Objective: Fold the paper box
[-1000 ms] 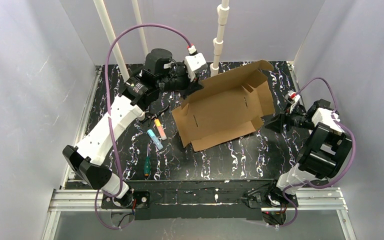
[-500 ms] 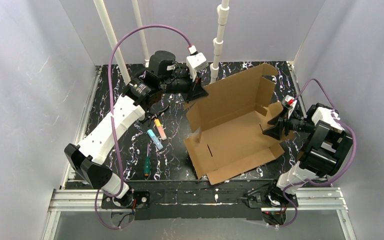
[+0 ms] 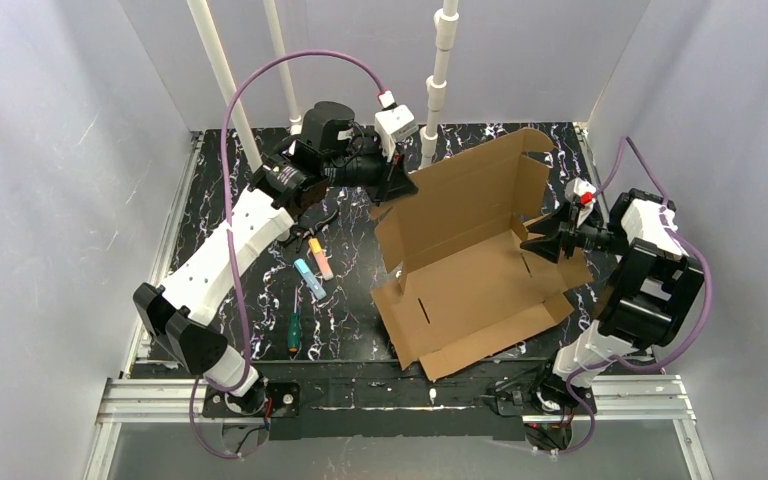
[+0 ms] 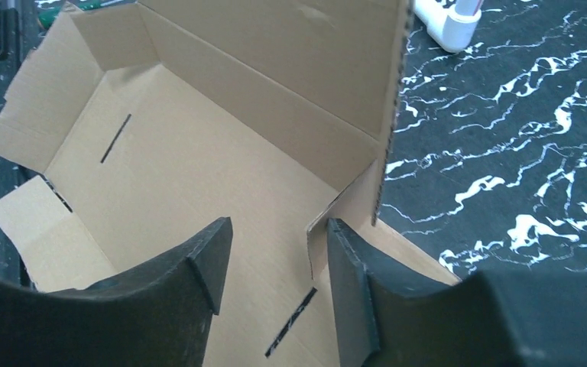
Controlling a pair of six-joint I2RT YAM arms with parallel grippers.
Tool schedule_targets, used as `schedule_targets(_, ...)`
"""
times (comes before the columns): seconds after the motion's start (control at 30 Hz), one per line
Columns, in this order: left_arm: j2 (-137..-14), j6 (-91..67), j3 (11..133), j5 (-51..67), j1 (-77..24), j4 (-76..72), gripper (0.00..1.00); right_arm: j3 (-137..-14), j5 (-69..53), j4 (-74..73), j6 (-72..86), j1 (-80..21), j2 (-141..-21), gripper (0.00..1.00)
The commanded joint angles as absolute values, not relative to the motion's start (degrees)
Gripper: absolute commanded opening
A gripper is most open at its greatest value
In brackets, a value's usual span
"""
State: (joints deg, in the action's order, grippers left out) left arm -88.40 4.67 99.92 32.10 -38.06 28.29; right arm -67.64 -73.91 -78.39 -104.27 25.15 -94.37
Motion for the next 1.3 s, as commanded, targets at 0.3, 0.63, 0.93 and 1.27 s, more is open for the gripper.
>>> schedule_targets(0.3,-88.0,3.5,102.4,33.9,-38.2,25.7,0.00,-73.7,-77.3,-81.3,-108.3,23.9,-102.2,0.43)
schedule_targets(0.63,-88.4,4.9,102.4,31.9,-38.2,26.7,0.00,-78.5,-72.8,-80.5,-101.4,23.9,-105.2,0.53)
schedule_targets(0.93,-88.5,7.1,102.0,29.3,-38.2,27.3,0.00,-66.4,-58.9,-32.5,-53.3,23.2,-91.2,0.75)
schedule_targets(1.27,-89.4,8.2,104.1,28.4,-38.2,27.7,0.00,-63.3,-60.7,-25.8,-50.4,13.7,-88.3,0.67)
